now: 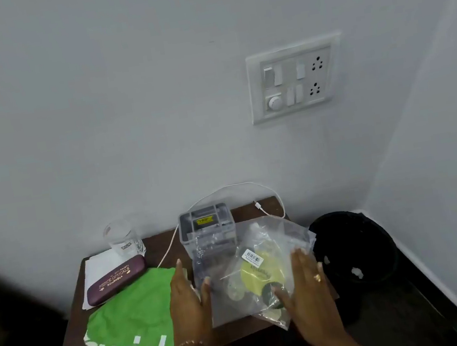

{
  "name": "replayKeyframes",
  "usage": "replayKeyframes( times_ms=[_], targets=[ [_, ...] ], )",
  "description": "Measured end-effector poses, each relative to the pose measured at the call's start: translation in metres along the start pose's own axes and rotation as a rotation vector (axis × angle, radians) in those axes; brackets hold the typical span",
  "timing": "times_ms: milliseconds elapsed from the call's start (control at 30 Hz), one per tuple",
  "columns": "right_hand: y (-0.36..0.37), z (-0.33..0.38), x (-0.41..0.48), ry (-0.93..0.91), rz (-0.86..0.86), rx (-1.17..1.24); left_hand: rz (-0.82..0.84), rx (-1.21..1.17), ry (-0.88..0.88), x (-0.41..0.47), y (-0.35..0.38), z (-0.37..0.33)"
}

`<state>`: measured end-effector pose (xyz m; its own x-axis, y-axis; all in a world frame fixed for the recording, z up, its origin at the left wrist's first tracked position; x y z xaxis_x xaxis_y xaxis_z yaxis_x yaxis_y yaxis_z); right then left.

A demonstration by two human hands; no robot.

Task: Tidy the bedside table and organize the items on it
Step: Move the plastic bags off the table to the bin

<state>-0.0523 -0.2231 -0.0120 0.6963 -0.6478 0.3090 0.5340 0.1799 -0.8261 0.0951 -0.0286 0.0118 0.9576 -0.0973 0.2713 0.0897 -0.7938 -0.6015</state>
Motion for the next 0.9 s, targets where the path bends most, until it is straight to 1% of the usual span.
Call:
replayKeyframes(
  times_ms=[33,67,133,233,300,367,433,533,600,633,700,733,833,900],
  targets=[
    [0.003,-0.02,0.01,0.186,0.004,0.083,-0.015,-0.083,-0.111,0.006,0.006,0.009],
    [0.004,-0.035,0.016,0.339,0.0,0.145,-0.003,-0.147,-0.178,0.01,0.012,0.012],
    [0.015,-0.06,0.03,0.499,0.001,0.188,-0.007,-0.196,-0.288,0.018,0.026,0.02],
    [0.032,-0.071,0.036,0.524,0.081,0.159,0.004,-0.299,-0.393,0.022,0.046,0.022],
    [0.033,-0.07,0.041,0.511,0.085,0.107,-0.006,-0.288,-0.424,0.025,0.05,0.02],
    [0.029,-0.069,0.046,0.503,0.034,0.099,-0.049,-0.26,-0.445,0.027,0.049,0.023],
    [0.024,-0.068,0.047,0.533,-0.017,0.147,-0.059,-0.259,-0.47,0.027,0.047,0.026],
    [0.01,-0.073,0.046,0.6,-0.114,0.223,-0.052,-0.262,-0.412,0.032,0.045,0.025],
    [-0.001,-0.077,0.043,0.664,-0.175,0.344,-0.052,-0.32,-0.443,0.031,0.042,0.026],
    [-0.005,-0.078,0.04,0.695,-0.194,0.418,-0.042,-0.396,-0.479,0.029,0.042,0.024],
    [-0.015,-0.079,0.037,0.734,-0.225,0.566,0.013,-0.56,-0.56,0.021,0.041,0.015],
    [-0.021,-0.079,0.035,0.741,-0.243,0.628,0.075,-0.629,-0.605,0.015,0.042,0.007],
    [-0.044,-0.075,0.037,0.721,-0.266,0.764,0.327,-0.849,-0.722,-0.002,0.039,-0.02],
    [-0.06,-0.069,0.044,0.673,-0.233,0.834,0.533,-0.985,-0.864,-0.013,0.037,-0.032]
  ],
)
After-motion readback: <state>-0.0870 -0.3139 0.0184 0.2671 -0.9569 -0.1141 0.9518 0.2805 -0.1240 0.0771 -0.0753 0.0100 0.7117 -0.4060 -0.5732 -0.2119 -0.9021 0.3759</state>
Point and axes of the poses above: each hand's wrist, its own x-axis towards the middle knuckle, its own y-axis out of the palm, z = x × y, the point moved 10 cm from there along x, towards the middle knuckle, and after that the axes turned 14 degrees about -z, right-handed, at the moved point
